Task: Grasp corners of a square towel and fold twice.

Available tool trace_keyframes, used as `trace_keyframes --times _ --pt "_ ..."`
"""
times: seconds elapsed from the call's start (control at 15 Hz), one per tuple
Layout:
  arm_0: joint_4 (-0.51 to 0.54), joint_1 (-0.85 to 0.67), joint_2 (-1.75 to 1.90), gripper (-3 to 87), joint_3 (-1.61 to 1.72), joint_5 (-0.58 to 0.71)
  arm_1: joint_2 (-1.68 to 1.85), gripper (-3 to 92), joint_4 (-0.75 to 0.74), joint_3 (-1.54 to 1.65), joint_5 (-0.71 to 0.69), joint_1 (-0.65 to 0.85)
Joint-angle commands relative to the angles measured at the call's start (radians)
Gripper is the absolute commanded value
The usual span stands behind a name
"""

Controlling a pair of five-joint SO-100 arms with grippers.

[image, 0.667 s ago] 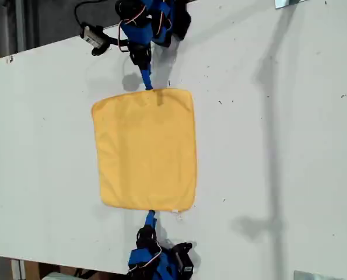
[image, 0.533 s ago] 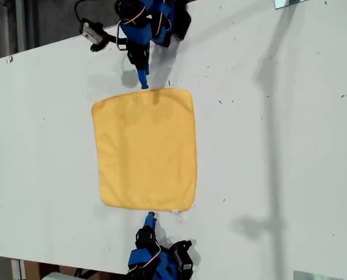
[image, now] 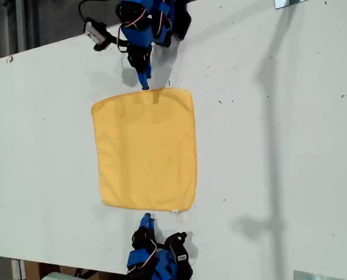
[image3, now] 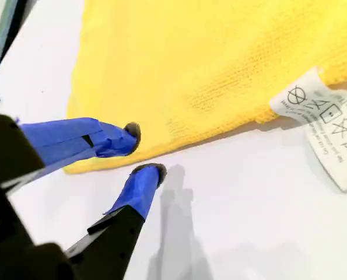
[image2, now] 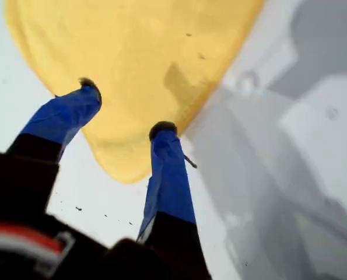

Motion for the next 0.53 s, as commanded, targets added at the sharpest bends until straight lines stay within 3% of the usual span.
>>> trace_keyframes --times 0.0,0.2,0.47 --pt "-0.043 0.025 0.006 10.1 0.011 0.025 -0.353 27.9 -0.089 -0.196 -0.115 -0.035" --pt "-0.037 0.034 0.006 11.5 0.011 0.011 -1.019 29.9 -0.225 -0.492 -0.166 -0.207" --pt "-0.031 0.037 0.006 10.9 0.011 0.006 -1.308 30.2 -0.236 -0.617 -0.155 -0.328"
